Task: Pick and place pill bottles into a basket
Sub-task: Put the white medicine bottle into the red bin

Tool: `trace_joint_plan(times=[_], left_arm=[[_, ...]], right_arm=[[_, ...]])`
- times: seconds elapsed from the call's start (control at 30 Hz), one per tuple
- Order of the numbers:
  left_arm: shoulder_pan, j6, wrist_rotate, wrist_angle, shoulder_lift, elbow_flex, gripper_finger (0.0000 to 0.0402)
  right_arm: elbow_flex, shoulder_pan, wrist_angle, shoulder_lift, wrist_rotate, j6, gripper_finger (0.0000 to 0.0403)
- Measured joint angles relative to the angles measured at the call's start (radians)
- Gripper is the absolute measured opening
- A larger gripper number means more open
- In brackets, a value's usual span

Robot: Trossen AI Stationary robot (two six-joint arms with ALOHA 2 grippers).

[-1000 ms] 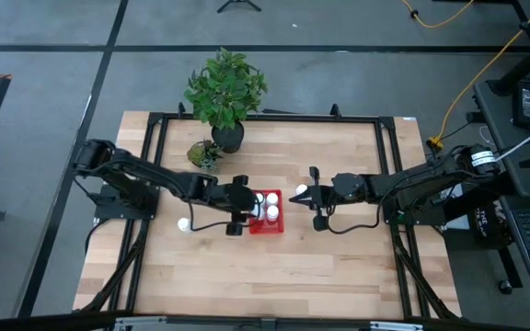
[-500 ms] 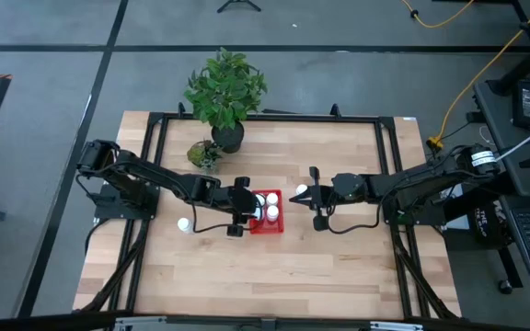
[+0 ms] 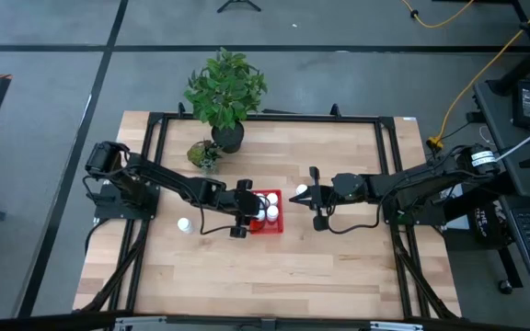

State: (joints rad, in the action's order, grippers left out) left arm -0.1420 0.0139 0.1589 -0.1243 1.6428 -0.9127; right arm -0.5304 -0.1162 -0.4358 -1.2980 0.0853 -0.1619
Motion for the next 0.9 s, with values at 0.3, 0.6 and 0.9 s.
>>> trace_joint_plan(times=[0.3,0.6,0.9], left_arm=[[0.000,0.000,0.008,0.001,0.000,0.000,0.0158],[0.000,0.000,0.008,0.001,0.000,0.000,0.0175],[0.000,0.000,0.033,0.001,0.000,0.000,0.0188]], right_arm=[[0.000,0.000,0.000,0.000,0.000,0.000,0.0007],[0.000,0.000,0.000,0.000,0.000,0.000,0.0007],[0.000,0.000,0.000,0.000,0.000,0.000,0.0007]])
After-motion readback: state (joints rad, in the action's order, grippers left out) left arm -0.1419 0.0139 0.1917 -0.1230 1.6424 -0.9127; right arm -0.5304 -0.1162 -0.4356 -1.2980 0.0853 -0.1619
